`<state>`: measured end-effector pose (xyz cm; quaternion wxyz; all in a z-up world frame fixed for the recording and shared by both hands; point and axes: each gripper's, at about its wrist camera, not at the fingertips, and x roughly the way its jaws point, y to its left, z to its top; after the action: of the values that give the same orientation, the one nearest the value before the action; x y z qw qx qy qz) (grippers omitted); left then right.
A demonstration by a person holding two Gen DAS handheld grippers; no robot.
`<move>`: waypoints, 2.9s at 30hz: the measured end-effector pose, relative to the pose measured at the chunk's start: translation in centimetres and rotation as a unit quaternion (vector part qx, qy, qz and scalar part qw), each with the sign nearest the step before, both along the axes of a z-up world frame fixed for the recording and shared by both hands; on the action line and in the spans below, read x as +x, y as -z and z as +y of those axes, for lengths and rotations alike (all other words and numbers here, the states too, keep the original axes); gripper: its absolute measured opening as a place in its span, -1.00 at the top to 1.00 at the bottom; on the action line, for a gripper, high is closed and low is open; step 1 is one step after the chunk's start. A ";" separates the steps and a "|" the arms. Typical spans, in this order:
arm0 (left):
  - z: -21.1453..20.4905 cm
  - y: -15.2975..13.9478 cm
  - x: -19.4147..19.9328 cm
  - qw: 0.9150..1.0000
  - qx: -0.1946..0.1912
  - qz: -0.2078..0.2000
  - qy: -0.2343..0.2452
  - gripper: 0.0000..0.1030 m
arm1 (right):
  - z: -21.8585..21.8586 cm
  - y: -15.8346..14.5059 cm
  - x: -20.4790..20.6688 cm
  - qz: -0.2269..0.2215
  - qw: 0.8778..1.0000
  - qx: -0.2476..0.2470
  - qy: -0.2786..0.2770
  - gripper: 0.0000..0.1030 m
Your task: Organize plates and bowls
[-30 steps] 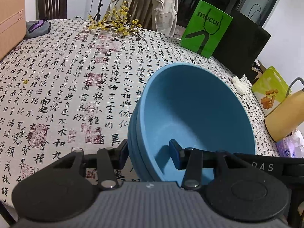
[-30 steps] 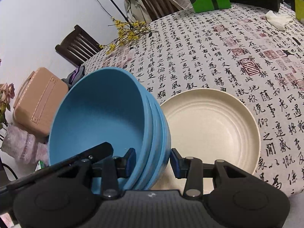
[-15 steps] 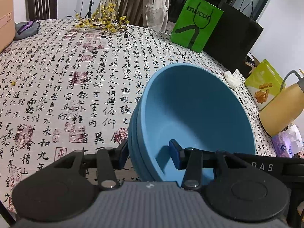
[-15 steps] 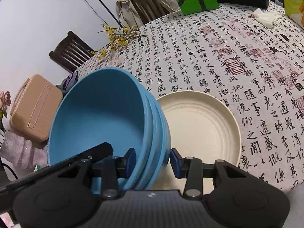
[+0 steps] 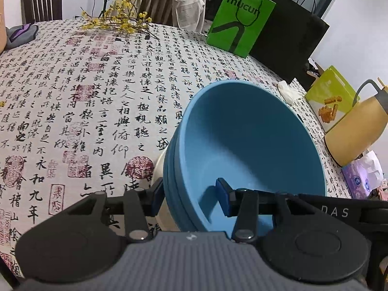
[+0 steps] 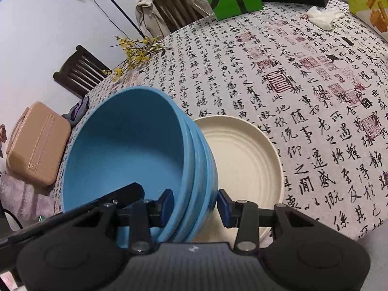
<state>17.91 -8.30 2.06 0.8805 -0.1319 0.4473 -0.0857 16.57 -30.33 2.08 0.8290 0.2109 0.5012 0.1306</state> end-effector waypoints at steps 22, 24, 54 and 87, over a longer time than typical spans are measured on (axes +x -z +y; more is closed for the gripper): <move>-1.4 2.7 2.2 1.000 -0.012 0.026 0.009 0.12 | -1.6 2.8 2.1 0.027 1.000 -0.010 0.012 0.23; -1.5 2.6 2.3 1.000 -0.010 0.027 0.009 0.12 | -1.7 2.8 2.3 0.027 1.000 -0.009 0.011 0.23; 1.3 0.6 -11.0 0.963 0.022 -0.264 -0.059 -1.00 | -4.3 1.1 -9.8 -0.322 0.945 -0.037 -0.042 -1.00; -3.1 6.2 -29.8 0.926 0.133 -0.346 -0.069 -1.00 | -6.1 5.4 -29.2 -0.409 0.904 -0.122 -0.024 -1.00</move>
<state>-11.92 -11.40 -4.15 0.9936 -0.0062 0.1124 -0.0047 -12.60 -36.38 -3.29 0.9769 0.0242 0.1354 0.1635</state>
